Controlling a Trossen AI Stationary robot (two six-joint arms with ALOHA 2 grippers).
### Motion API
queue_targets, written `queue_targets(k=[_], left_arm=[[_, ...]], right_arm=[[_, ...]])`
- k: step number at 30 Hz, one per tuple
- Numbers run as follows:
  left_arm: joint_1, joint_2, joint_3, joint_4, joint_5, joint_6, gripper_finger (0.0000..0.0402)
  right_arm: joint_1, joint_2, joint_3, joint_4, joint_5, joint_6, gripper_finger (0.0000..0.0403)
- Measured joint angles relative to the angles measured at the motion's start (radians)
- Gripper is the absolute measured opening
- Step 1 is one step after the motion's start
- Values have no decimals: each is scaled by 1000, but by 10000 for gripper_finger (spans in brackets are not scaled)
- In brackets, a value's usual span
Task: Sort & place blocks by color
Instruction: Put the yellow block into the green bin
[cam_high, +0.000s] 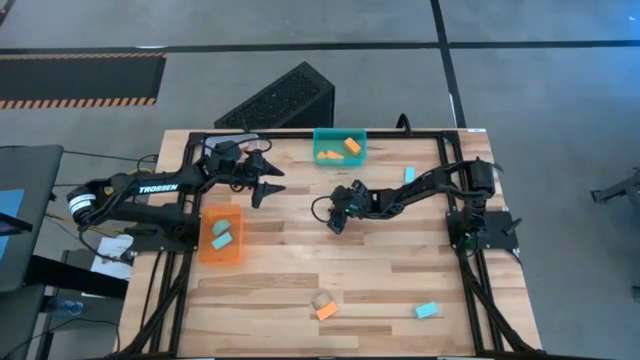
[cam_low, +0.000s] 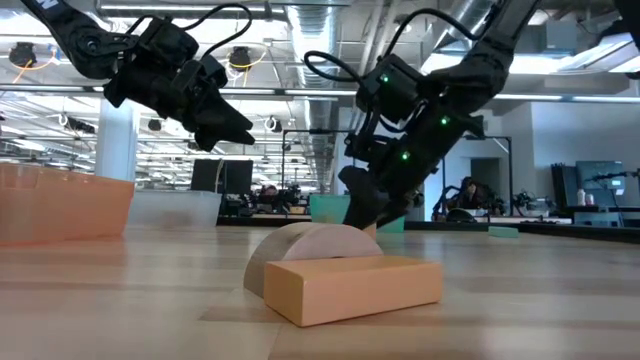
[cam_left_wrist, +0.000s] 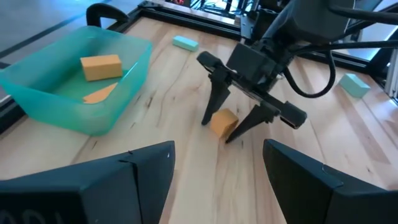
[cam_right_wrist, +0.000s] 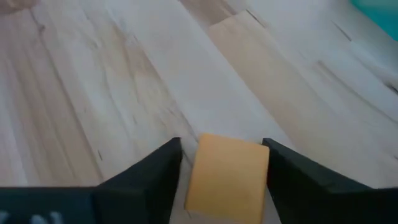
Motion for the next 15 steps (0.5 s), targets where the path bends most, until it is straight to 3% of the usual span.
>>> queue_targets(k=[6, 15], left_arm=[[0, 0, 0, -5, 0, 0, 229], [0, 0, 0, -6, 0, 5, 229]], right_arm=[[-1, -67, -6, -45, -17, -64, 129], [-118, -225, 12, 66, -5, -287, 124]])
